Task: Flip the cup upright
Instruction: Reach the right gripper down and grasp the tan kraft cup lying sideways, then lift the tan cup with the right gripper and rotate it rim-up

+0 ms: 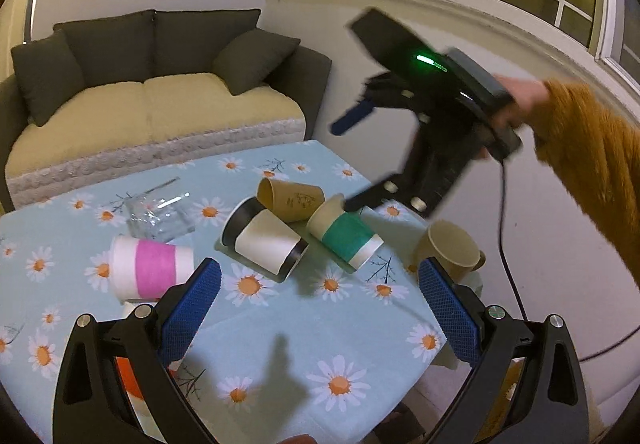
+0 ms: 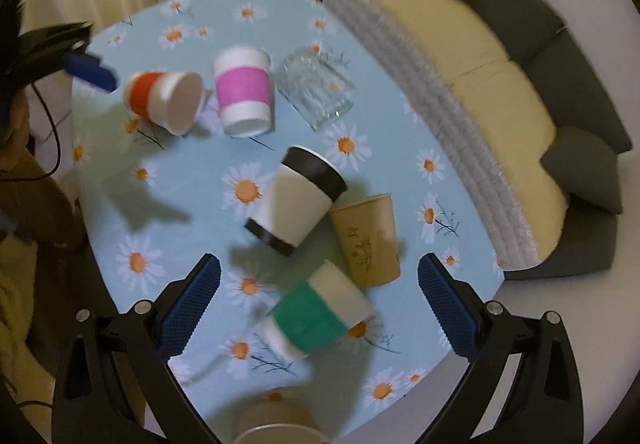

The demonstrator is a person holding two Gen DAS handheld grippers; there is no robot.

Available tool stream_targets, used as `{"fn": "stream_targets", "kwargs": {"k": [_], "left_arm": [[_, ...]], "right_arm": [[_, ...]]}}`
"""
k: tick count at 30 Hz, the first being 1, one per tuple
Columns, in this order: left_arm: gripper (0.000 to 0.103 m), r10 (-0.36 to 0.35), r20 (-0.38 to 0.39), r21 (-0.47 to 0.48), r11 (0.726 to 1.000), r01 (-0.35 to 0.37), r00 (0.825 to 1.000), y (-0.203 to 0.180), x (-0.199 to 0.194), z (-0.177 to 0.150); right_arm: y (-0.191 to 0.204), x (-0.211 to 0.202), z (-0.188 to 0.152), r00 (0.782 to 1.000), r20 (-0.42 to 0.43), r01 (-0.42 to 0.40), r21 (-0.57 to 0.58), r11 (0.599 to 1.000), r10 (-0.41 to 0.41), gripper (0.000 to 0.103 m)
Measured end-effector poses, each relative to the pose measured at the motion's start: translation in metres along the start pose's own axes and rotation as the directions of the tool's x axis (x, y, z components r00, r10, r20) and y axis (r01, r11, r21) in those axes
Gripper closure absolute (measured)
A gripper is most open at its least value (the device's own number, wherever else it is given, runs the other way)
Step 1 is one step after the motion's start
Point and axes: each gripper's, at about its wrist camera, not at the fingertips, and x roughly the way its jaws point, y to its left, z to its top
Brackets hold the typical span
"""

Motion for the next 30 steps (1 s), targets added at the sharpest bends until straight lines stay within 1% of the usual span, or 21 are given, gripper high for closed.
{"fn": "stream_targets", "kwargs": {"k": [1,2,3,6,10,13,16,21,24,26,30], "left_arm": [[0.007,-0.007,-0.001,-0.005,1.0,0.007,1.0,0.002,0.004,-0.003],[0.007,-0.012,-0.003,-0.011,1.0,0.012,1.0,0.004,0.007,-0.006],[0.007,-0.021,-0.004,-0.022,1.0,0.02,1.0,0.007,0.01,-0.009],[0.007,-0.07,0.011,-0.05,0.996,0.071,0.997,0.013,0.012,-0.015],[0.007,-0.051,0.002,-0.009,0.999,0.051,0.999,0.009,0.012,-0.015],[0.007,-0.033,0.023,-0.03,0.999,0.034,0.999,0.015,0.009,-0.015],[0.007,-0.027,0.023,-0.063,0.998,0.028,0.999,0.023,0.007,-0.014],[0.007,-0.012,0.026,-0.058,0.998,0.013,1.0,0.027,0.005,-0.015],[0.007,-0.006,0.024,-0.07,0.998,0.008,1.0,0.031,0.007,-0.017],[0.007,-0.005,0.014,-0.073,0.997,0.006,1.0,0.033,0.008,-0.018],[0.007,0.007,0.008,-0.06,0.998,-0.006,1.0,0.031,0.009,-0.019]], "right_arm": [[-0.005,0.006,0.003,1.0,-0.028,-0.005,-0.012,1.0,0.004,0.009],[-0.009,0.02,0.006,0.997,-0.08,-0.01,-0.037,0.999,0.007,0.012],[-0.011,0.029,0.009,0.994,-0.112,-0.009,-0.051,0.999,0.003,0.018],[-0.024,0.059,0.019,0.981,-0.196,0.002,-0.069,0.998,-0.016,0.026],[-0.034,0.074,0.029,0.977,-0.212,-0.004,-0.078,0.997,-0.012,0.026],[-0.043,0.09,0.033,0.971,-0.239,-0.017,-0.066,0.998,0.001,0.026],[-0.043,0.101,0.035,0.967,-0.255,-0.025,-0.069,0.997,0.006,0.026],[-0.049,0.12,0.032,0.956,-0.292,-0.031,-0.072,0.997,0.009,0.026],[-0.052,0.131,0.03,0.951,-0.309,-0.035,-0.086,0.996,0.007,0.04],[-0.055,0.138,0.029,0.946,-0.324,-0.034,-0.082,0.996,0.006,0.042],[-0.058,0.137,0.028,0.948,-0.319,-0.039,-0.071,0.997,0.015,0.043]]}}
